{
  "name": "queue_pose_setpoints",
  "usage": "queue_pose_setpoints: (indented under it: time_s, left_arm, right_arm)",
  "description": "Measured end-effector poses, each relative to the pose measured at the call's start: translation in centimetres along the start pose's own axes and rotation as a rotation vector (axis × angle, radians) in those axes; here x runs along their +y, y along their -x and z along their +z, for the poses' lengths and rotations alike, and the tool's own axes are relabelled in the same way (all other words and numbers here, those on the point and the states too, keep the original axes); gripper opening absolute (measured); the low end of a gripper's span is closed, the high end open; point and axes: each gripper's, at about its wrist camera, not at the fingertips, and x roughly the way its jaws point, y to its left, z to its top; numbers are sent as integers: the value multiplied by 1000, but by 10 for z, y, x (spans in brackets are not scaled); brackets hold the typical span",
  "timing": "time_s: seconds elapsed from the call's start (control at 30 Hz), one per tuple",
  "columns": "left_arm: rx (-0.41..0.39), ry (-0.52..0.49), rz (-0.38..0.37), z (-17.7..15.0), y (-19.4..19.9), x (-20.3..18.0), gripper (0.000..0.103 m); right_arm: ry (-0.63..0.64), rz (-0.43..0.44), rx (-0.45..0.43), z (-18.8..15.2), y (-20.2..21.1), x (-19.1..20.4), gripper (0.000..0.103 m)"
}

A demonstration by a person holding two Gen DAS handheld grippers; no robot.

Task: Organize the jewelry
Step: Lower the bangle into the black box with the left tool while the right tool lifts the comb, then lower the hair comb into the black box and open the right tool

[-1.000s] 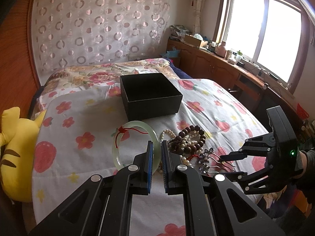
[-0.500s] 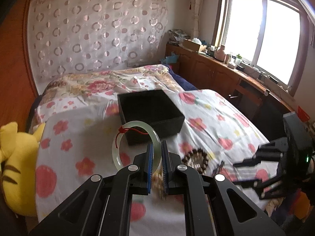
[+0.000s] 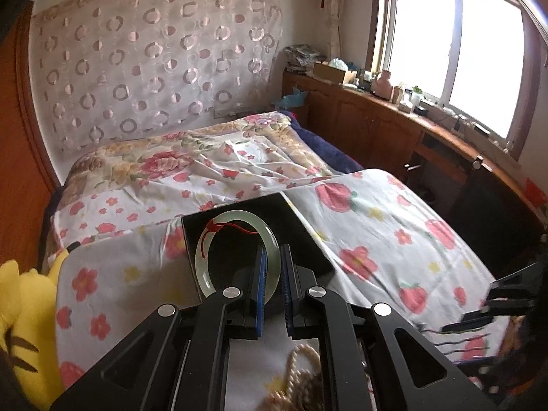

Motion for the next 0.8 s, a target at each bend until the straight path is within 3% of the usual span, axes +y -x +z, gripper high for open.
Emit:
queue_pose_setpoints:
  time_s: [0.2,0.33,0.67,0.8]
  left_arm:
    - [35,7,22,5,-28,18,9]
    - [27,32,26,8,-30,33,24]
    - [1,111,76,1,-21,79,39]
    - [-11,124,85,-5,-16,85,54]
  right_arm:
    - [20,-33,-58,41,6,-21,38]
    - [31,-50,-82,67,-2,-35,38]
    - [41,-18,-91,121,-66,-54,38]
    - [25,0,-90,132,-88,-56,38]
